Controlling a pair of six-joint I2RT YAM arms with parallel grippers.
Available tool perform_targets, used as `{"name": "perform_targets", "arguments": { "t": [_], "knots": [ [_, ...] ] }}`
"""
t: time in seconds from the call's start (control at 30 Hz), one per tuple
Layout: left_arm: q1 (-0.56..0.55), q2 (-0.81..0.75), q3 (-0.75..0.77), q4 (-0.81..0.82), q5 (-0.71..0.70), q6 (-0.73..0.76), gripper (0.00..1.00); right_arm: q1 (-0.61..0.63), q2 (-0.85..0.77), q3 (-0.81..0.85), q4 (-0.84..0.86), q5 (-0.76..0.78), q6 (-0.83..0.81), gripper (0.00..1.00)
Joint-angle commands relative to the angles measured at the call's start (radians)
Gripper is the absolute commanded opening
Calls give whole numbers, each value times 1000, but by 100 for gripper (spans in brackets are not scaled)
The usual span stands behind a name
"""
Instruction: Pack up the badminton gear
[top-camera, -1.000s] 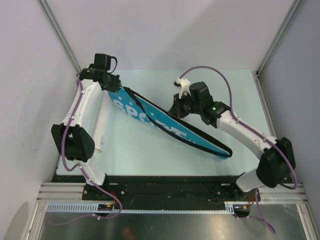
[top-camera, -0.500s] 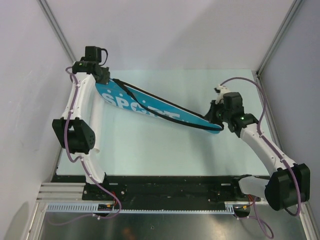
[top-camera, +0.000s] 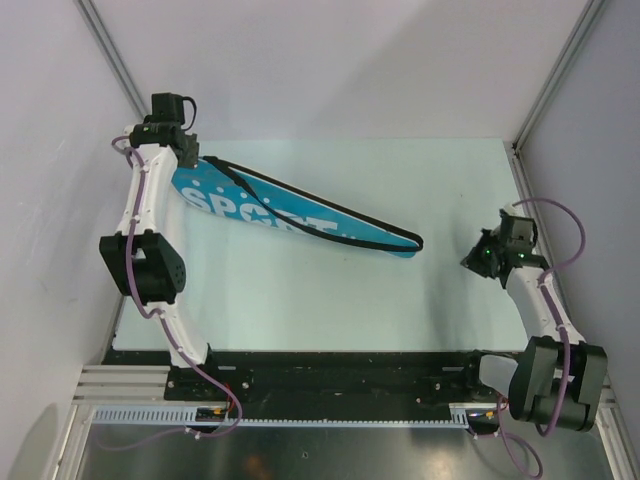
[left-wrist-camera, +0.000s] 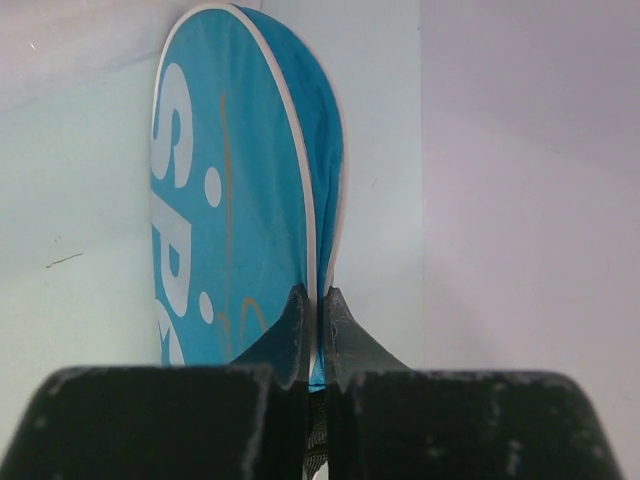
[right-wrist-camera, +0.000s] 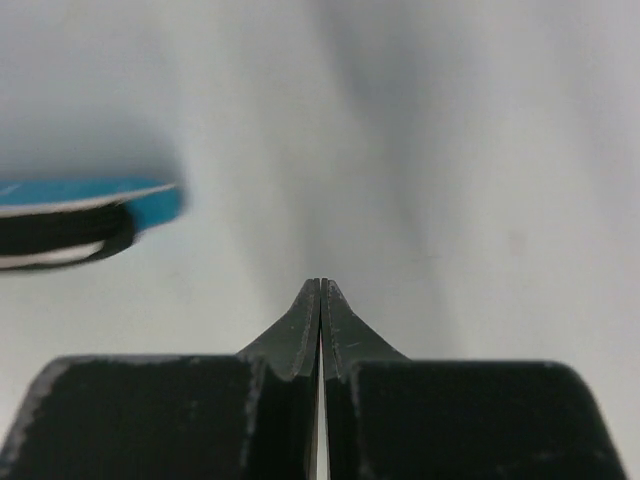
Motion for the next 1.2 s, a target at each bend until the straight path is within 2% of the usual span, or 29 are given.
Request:
{"name": "perform_targets", "arguments": {
  "t": [0.0,0.03,0.1,0.13,0.2,0.23,0.3,0.47,0.5,0.6,1.17],
  "knots": [
    [2,-3,49,44,-17,-23,0,160,-53,28,153,-165,-53,11],
    [-1,0,46,44,-13,-23,0,260,-59,36,178,-177,-57,22],
    [0,-2,42,44,-13,-21,0,341,-47,77,210,-159,-96,38],
    [-1,-6,39,44,-15,-21,0,440,-35,98,209,-69,-125,42],
    [-3,-11,28,46,-15,-20,0,545,4,167,198,36,-238,49],
    [-1,-15,26,46,-18,-20,0,583,25,192,200,121,-273,51],
    [-1,-17,25,46,-23,-17,0,666,102,273,175,197,-339,54],
    [0,-20,22,46,-18,-8,0,735,258,433,88,274,-462,49],
    [-1,-19,22,46,-15,-9,0,745,280,476,74,283,-476,44],
    [-1,-19,17,46,-12,-3,0,766,338,519,37,334,-521,35],
    [-1,-19,13,46,-21,8,0,752,449,576,-46,346,-547,35]
  ]
}}
